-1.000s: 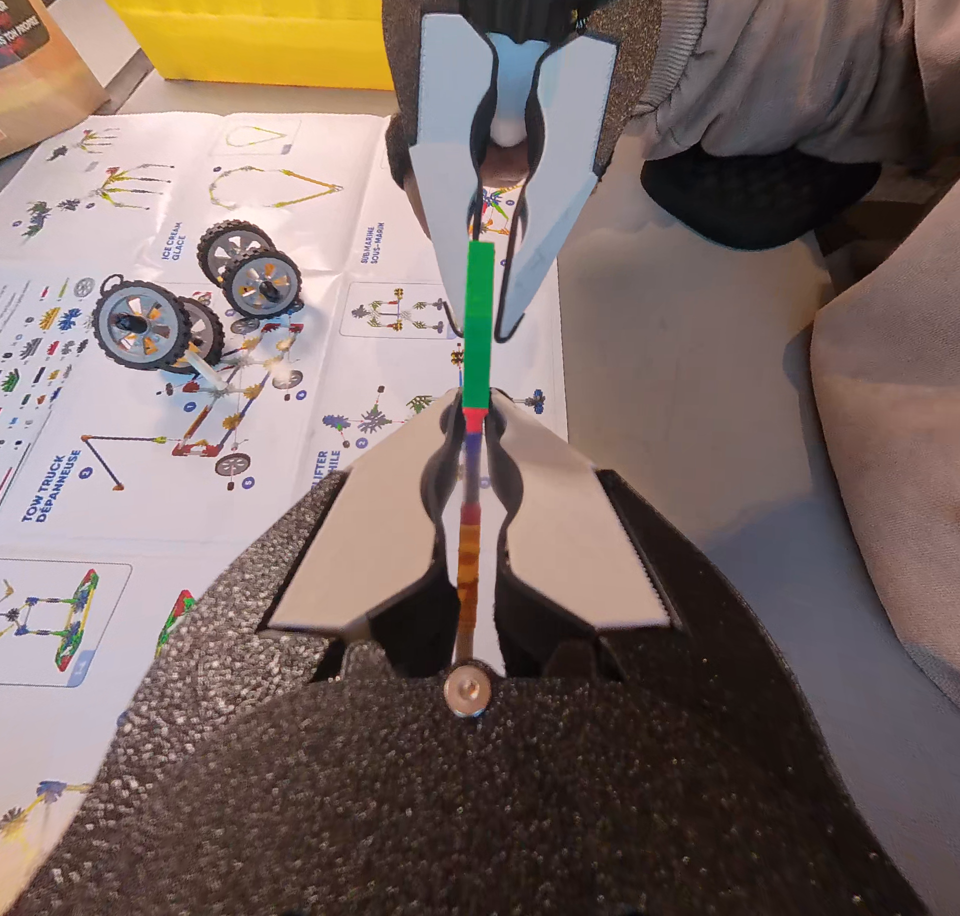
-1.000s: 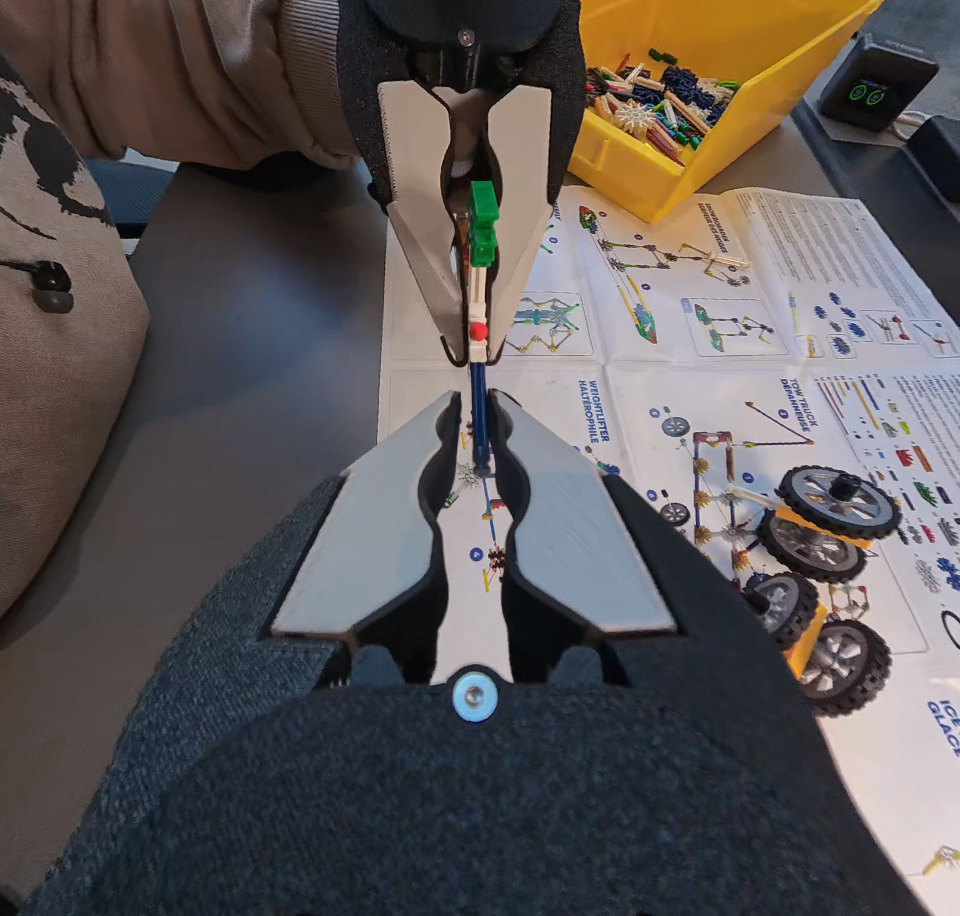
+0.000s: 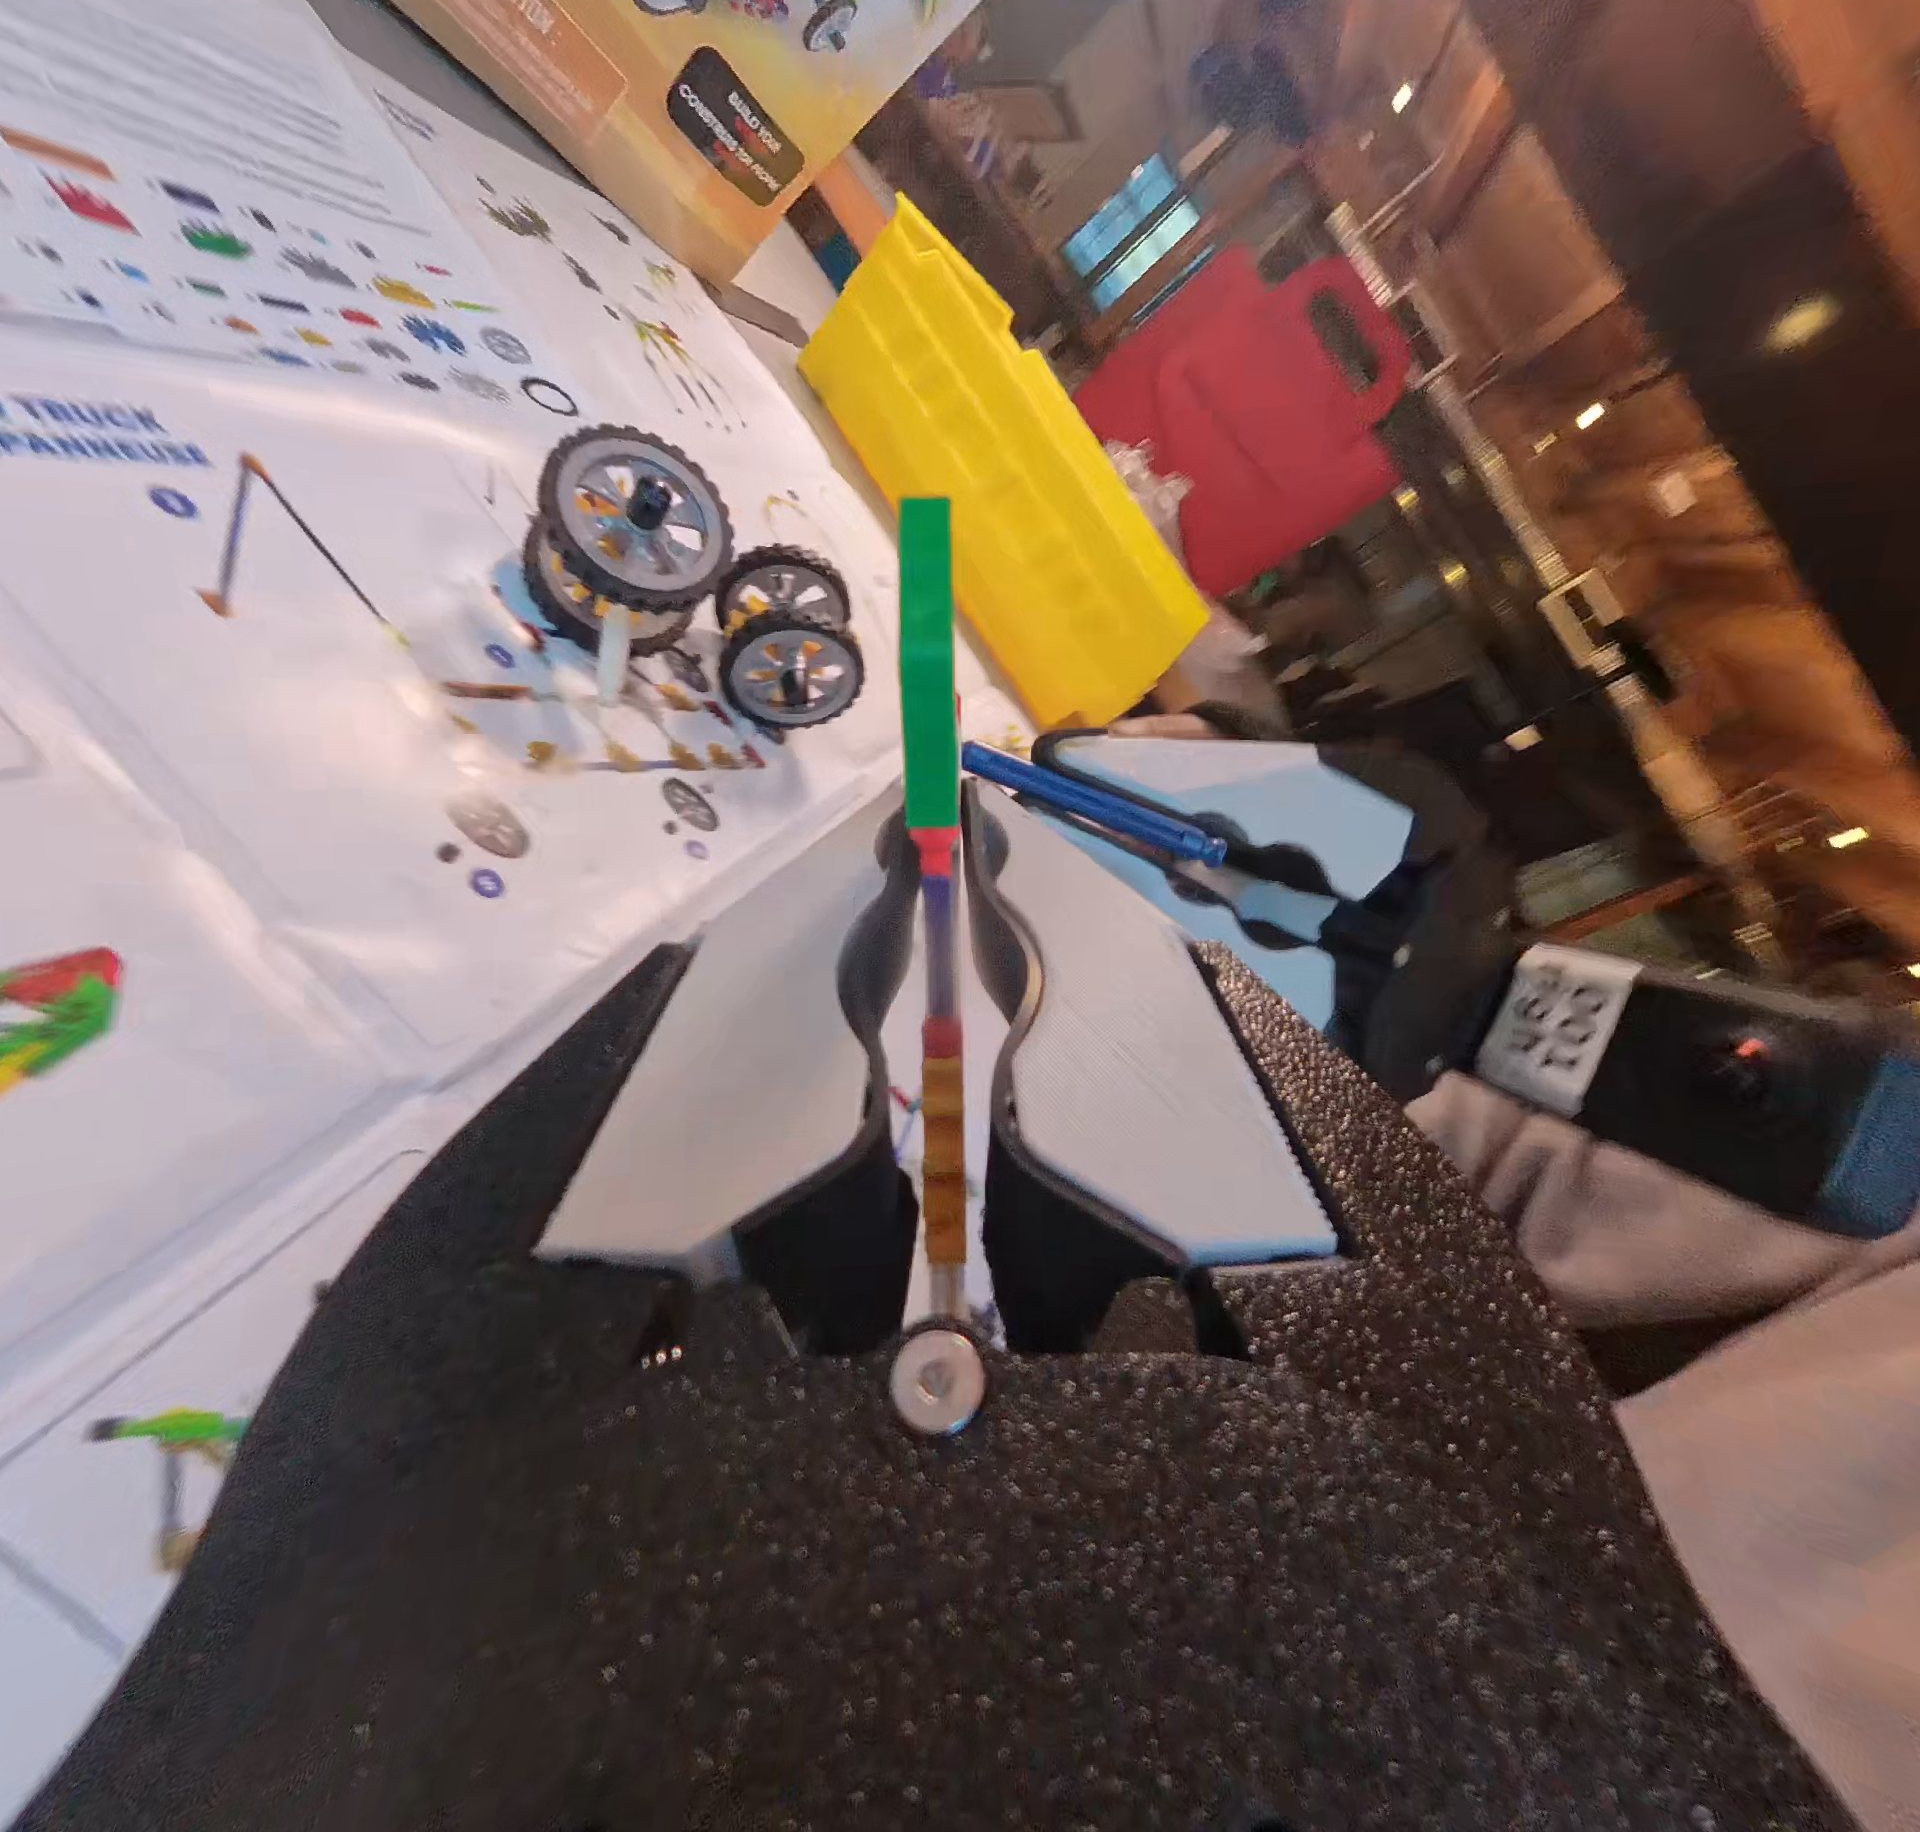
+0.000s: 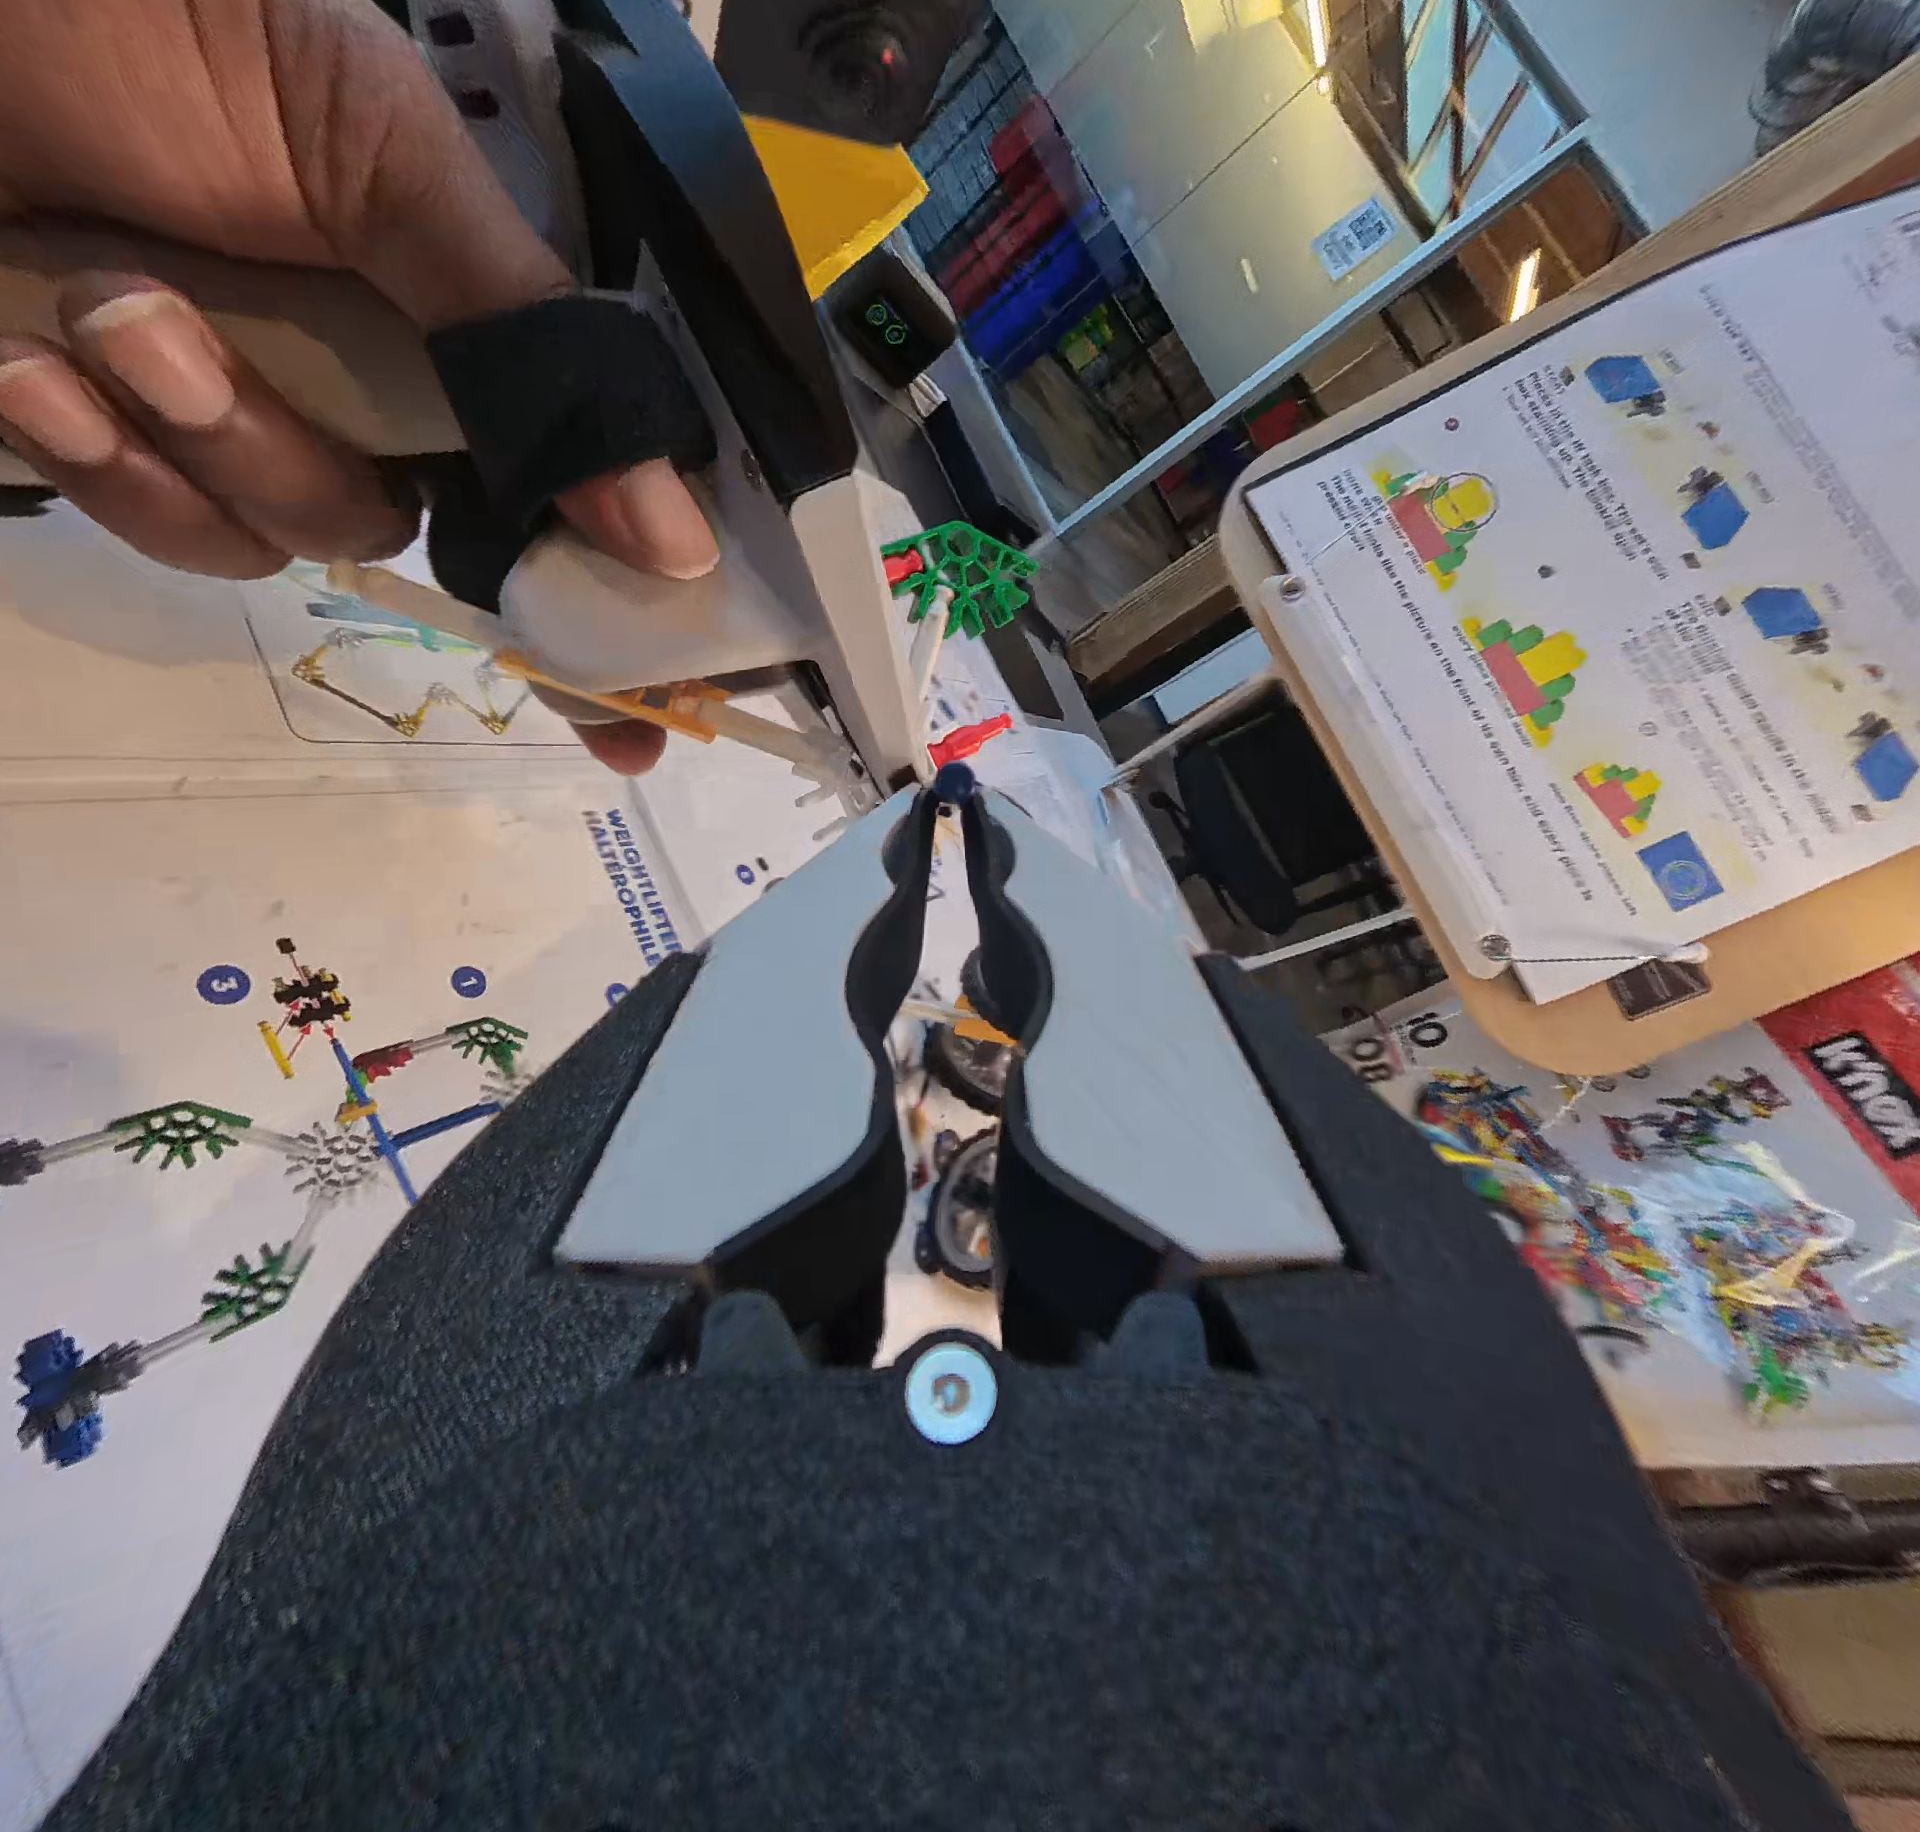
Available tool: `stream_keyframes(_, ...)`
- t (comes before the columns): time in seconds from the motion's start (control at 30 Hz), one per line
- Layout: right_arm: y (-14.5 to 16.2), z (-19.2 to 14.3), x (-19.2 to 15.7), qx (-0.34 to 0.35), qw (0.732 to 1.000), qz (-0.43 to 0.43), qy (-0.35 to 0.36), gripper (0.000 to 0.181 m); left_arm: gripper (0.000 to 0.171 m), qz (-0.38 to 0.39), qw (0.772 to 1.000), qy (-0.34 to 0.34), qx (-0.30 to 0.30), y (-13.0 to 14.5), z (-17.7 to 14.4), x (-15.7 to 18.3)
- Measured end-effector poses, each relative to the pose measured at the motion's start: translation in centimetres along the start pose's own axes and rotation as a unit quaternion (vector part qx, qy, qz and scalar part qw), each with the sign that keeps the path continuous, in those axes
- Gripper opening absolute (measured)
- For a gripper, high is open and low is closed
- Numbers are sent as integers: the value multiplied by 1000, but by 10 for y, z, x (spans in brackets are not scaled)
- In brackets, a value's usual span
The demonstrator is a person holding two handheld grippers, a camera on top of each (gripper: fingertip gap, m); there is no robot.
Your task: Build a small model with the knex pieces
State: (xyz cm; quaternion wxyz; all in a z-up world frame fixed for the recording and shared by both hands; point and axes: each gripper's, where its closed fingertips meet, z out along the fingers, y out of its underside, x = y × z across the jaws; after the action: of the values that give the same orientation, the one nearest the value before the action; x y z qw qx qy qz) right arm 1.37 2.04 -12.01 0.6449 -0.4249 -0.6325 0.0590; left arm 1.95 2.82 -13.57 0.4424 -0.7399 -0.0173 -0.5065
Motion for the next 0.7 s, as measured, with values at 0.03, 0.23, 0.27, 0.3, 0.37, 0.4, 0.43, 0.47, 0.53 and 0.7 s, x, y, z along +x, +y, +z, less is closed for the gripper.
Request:
stream_keyframes(0.03,3,1,-4,2,999,30,-28,3,3,52,998,-29,-12,2,-1,-4)
stream_keyframes(0.23,-7,-8,-12,55,976,159,-141,20,3,176,981,-62,-53,6,-5,3)
stream_keyframes(0.27,-9,-10,-12,60,974,165,-143,17,3,188,979,-61,-57,7,-5,5)
stream_keyframes(0.3,-9,-10,-11,58,974,166,-143,15,3,199,976,-63,-60,8,-5,6)
stream_keyframes(0.37,-10,-13,-6,66,974,167,-139,7,3,222,971,-58,-65,10,-6,10)
stream_keyframes(0.4,-10,-15,-2,70,971,181,-141,3,3,232,969,-49,-66,11,-7,13)
stream_keyframes(0.43,-10,-17,2,75,966,198,-151,2,3,237,968,-40,-65,11,-8,17)
stream_keyframes(0.47,-12,-19,3,85,958,219,-165,2,3,245,967,-32,-63,11,-8,20)
stream_keyframes(0.53,-15,-24,7,107,947,244,-179,2,3,270,961,-21,-63,11,-8,27)
stream_keyframes(0.7,-17,-30,7,119,921,293,-227,2,3,304,950,-3,-71,15,-11,33)
